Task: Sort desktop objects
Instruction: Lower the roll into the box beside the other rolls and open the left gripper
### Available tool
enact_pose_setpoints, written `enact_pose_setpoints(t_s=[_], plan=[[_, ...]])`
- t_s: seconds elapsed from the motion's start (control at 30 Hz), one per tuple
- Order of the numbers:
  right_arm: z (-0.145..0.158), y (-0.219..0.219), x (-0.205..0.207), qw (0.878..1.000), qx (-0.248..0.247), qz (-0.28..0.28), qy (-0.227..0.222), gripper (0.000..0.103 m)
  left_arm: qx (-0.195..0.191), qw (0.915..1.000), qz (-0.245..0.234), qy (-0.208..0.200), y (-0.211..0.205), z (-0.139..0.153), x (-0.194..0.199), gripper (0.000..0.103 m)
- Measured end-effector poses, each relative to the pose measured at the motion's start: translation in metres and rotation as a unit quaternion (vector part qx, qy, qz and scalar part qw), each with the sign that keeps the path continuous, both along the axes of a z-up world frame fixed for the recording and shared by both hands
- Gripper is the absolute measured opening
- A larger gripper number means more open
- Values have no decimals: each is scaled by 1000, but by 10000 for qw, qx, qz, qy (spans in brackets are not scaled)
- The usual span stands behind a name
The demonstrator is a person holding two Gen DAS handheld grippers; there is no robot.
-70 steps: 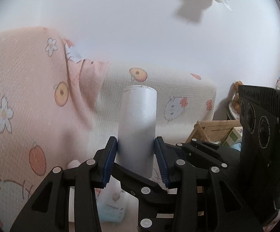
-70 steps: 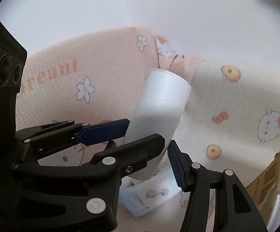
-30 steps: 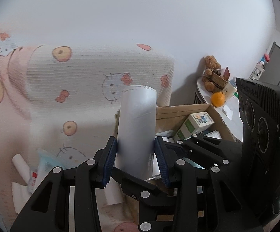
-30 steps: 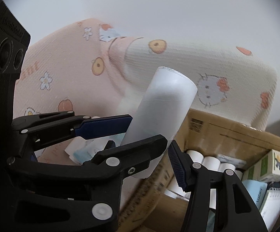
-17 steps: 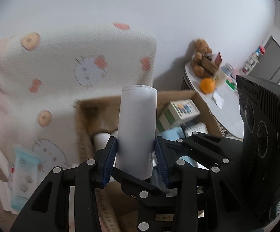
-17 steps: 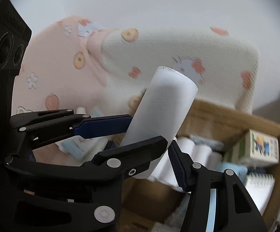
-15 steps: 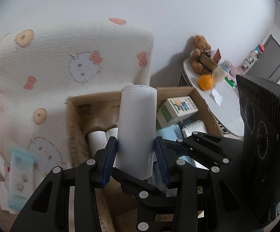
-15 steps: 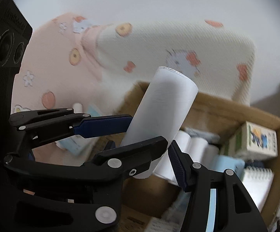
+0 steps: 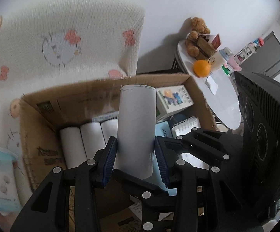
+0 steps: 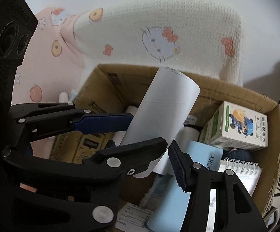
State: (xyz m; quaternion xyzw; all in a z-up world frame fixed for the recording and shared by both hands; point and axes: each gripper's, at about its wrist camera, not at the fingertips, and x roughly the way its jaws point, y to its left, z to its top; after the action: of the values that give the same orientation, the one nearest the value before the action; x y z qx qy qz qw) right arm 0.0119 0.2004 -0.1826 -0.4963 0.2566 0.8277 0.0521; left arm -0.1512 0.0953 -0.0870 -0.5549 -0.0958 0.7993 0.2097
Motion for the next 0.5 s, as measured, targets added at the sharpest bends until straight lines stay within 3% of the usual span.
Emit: enact_pose_setpoints(t_s=[0.5], plan=[[-38, -1, -13, 9963, -775, 132, -335, 54, 242, 9940, 428, -978, -9, -44, -15, 44]])
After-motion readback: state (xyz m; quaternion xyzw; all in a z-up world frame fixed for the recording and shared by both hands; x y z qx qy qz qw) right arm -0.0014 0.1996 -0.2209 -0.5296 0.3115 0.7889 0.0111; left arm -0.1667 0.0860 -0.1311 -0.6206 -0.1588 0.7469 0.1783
